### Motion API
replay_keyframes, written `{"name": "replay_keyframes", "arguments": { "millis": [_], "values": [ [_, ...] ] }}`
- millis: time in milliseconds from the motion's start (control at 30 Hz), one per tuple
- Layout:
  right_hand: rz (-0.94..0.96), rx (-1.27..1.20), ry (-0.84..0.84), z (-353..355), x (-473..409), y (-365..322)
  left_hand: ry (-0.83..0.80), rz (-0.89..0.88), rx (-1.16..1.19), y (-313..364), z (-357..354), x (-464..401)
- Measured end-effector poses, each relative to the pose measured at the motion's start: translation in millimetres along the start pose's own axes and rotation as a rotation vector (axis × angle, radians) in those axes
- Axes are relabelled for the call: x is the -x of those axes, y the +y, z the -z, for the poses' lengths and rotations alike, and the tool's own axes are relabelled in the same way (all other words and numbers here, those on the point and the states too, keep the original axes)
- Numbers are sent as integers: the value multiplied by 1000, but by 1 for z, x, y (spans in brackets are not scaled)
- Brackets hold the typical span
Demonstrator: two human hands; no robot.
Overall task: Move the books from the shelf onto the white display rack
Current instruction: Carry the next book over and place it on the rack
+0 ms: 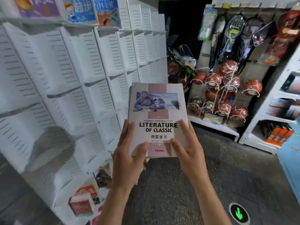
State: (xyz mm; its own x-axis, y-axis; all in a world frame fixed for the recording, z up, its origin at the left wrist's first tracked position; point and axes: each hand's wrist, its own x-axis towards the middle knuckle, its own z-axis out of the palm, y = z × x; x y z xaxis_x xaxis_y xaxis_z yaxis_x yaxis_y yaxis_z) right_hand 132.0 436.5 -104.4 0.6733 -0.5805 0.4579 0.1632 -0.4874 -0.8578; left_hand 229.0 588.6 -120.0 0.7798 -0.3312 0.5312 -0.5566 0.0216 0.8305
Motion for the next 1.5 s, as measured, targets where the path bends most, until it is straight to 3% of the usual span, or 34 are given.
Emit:
{"name": "replay_keyframes", "arguments": {
  "millis": [533,767,1000,1500],
  "values": [
    [72,-131,-123,-62,-257,106,157,-28,-158,-100,-75,-218],
    [114,-367,-292,-58,-386,162,285,-30,-215,-131,-146,-311],
    [127,-418,-379,-40,-514,210,377,11,-188,-149,-224,-409],
    [250,-504,-404,-78,-696,244,488,-65,-311,-190,-267,-569]
  ]
}}
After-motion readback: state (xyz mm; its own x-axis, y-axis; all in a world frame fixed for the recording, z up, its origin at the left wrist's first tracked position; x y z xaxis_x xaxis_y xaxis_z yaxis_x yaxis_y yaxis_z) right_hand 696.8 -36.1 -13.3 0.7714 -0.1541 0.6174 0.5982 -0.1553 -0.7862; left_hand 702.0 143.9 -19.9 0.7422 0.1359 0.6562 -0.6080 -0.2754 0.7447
